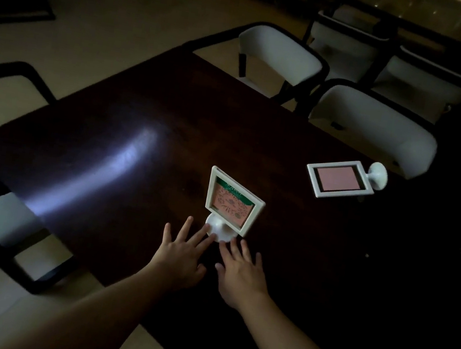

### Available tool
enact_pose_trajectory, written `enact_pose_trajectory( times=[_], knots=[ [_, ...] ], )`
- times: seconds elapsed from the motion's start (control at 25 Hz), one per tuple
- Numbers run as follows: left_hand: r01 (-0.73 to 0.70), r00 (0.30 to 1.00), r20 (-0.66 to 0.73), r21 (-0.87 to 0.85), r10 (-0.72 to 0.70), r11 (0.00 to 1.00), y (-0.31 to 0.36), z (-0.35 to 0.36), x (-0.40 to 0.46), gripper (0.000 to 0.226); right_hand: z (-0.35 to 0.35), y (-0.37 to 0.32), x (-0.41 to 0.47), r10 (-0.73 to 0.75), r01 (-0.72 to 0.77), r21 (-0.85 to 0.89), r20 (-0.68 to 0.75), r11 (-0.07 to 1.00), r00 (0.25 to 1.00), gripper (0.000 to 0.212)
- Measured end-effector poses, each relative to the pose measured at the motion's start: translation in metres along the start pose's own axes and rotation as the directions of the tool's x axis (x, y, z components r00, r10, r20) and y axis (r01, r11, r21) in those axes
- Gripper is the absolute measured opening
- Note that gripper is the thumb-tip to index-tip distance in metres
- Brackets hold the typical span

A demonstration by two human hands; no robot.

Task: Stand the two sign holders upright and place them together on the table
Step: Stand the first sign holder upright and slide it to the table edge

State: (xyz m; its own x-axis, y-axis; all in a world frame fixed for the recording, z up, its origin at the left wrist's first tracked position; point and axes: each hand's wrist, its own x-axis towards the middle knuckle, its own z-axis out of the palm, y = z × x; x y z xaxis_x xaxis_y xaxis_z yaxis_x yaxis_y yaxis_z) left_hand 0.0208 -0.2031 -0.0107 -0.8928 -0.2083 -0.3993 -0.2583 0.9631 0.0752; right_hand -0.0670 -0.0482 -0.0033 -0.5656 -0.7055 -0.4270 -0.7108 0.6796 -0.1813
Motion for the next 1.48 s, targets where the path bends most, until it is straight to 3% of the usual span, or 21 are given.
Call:
enact_pose_trajectory(
  times=[0.4, 1.16, 1.48],
  knots=[
    [0.071, 0.997, -0.022, -0.07, -0.073, 0.995, -0.057, -0.002, -0.002, 0.084, -0.01, -0.038, 0.04, -0.078, 0.078, -0.027, -0.019, 0.997, 0.997, 0.06],
    [-0.093, 0.991, -0.098, -0.025, 0.09, 0.995, -0.294, -0.06, 0.095, 0.082, -0.082, -0.189, 0.22, 0.06, -0.06, -0.021, -0.007, 0.998, 0.998, 0.061],
    [-0.075, 0.988, -0.139, -0.044, 0.068, 0.996, -0.372, -0.08, 0.126, 0.081, -0.106, -0.243, 0.29, 0.066, -0.067, -0.018, -0.037, 0.998, 0.997, 0.061]
  ],
)
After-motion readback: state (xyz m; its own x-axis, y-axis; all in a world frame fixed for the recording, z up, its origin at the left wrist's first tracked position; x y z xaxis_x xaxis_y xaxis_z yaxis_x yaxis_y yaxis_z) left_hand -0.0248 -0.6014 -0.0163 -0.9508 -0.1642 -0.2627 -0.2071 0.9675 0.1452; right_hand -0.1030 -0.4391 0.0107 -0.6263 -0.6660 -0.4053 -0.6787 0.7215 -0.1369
